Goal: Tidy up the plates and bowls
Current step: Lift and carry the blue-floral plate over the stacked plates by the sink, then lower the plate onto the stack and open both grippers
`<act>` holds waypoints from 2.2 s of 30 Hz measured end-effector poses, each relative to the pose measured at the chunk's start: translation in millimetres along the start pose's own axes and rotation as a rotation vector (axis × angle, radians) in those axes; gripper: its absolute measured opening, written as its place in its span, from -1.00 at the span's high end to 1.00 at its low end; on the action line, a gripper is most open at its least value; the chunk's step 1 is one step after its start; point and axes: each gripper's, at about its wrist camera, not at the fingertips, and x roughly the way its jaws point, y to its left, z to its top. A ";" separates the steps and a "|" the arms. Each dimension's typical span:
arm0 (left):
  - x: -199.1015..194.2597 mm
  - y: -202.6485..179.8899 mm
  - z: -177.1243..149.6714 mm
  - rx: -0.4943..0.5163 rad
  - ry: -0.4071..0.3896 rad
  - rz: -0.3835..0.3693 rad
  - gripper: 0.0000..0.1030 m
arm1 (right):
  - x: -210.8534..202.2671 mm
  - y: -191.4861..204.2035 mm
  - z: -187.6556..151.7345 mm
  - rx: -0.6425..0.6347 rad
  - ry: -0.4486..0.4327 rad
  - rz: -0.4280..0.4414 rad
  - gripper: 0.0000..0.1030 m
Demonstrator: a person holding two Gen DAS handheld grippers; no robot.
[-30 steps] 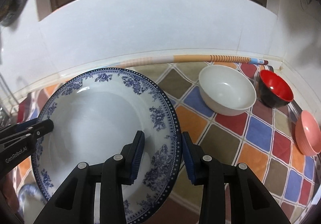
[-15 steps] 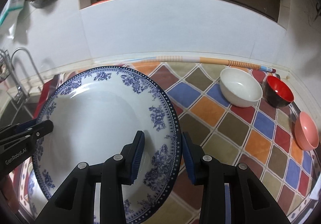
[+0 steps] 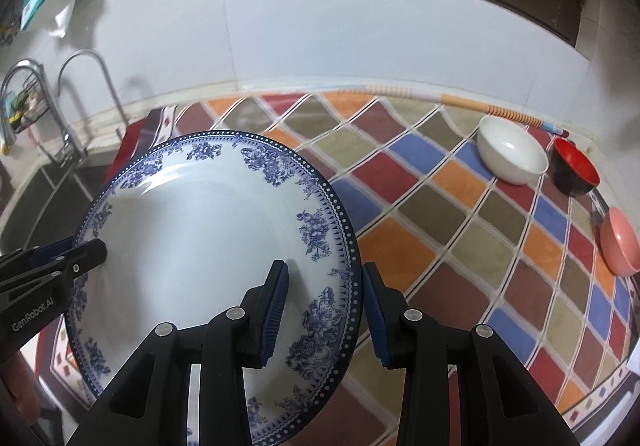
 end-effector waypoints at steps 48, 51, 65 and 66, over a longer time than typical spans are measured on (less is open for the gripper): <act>27.6 37.0 -53.4 0.036 0.188 -0.051 0.29 | 15.0 44.6 -45.9 -0.006 0.182 -0.038 0.25; 28.5 37.7 -53.6 0.032 0.191 -0.052 0.29 | 14.9 44.9 -45.6 -0.009 0.182 -0.039 0.24; 24.2 39.1 -52.3 0.029 0.167 -0.039 -0.01 | 18.5 49.2 -45.8 -0.021 0.193 -0.004 -0.14; 22.4 38.8 -51.6 0.032 0.159 -0.034 -0.07 | 18.0 49.3 -45.8 -0.022 0.191 -0.005 -0.18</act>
